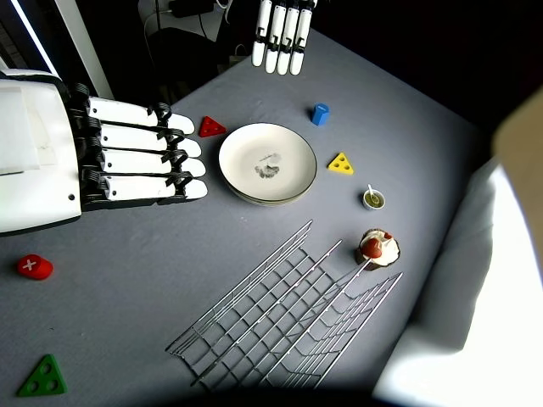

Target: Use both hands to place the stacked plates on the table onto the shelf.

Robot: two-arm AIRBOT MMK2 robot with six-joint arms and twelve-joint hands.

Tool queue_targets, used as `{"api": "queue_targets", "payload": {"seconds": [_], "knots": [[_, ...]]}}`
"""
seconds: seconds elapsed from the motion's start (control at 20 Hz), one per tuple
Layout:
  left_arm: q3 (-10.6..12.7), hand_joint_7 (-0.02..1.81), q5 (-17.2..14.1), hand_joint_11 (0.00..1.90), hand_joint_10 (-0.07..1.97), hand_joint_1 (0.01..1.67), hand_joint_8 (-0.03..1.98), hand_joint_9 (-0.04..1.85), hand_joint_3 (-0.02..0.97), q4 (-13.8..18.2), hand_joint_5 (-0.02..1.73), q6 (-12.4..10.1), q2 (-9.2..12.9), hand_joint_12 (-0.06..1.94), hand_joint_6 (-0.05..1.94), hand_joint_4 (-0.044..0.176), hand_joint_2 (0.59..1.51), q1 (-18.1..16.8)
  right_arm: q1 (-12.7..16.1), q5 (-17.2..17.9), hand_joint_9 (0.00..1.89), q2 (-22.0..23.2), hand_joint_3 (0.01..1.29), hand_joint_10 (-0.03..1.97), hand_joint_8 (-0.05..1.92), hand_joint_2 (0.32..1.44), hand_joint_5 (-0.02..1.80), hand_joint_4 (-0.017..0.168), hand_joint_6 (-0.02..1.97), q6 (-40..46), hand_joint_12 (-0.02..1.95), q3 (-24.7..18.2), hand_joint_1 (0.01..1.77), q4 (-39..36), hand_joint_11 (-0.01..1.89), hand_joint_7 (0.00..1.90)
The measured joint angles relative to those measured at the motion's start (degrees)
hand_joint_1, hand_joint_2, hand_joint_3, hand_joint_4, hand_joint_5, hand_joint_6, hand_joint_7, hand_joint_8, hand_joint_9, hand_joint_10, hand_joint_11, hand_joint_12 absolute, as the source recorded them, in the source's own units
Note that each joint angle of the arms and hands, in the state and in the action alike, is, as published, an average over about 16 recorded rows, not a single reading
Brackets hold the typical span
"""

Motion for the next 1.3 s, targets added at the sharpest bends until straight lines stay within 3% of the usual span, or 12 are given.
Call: {"api": "queue_targets", "payload": {"seconds": [0.75,1.3], "knots": [[0.3,0.1,-2.1,0.06,0.0,0.08,-0.01,0.09,0.02,1.0,0.07,0.0,0.0,0.07,0.01,-0.001,0.888,-0.3,-0.3,-0.2,0.13,-0.2,0.02,0.0,0.0,0.85,0.08,0.003,0.02,0.7,0.04,0.2,0.04,0.8,0.11,0.12],[2.0,0.15,-6.4,0.12,0.0,0.08,0.01,0.14,0.016,1.8,0.11,0.0,0.0,0.06,0.01,-0.003,0.904,-0.3,-0.1,0.1,0.15,-0.4,0.02,0.0,0.0,0.87,0.1,0.003,0.02,1.4,0.03,0.1,0.04,-1.5,0.14,0.14]]}}
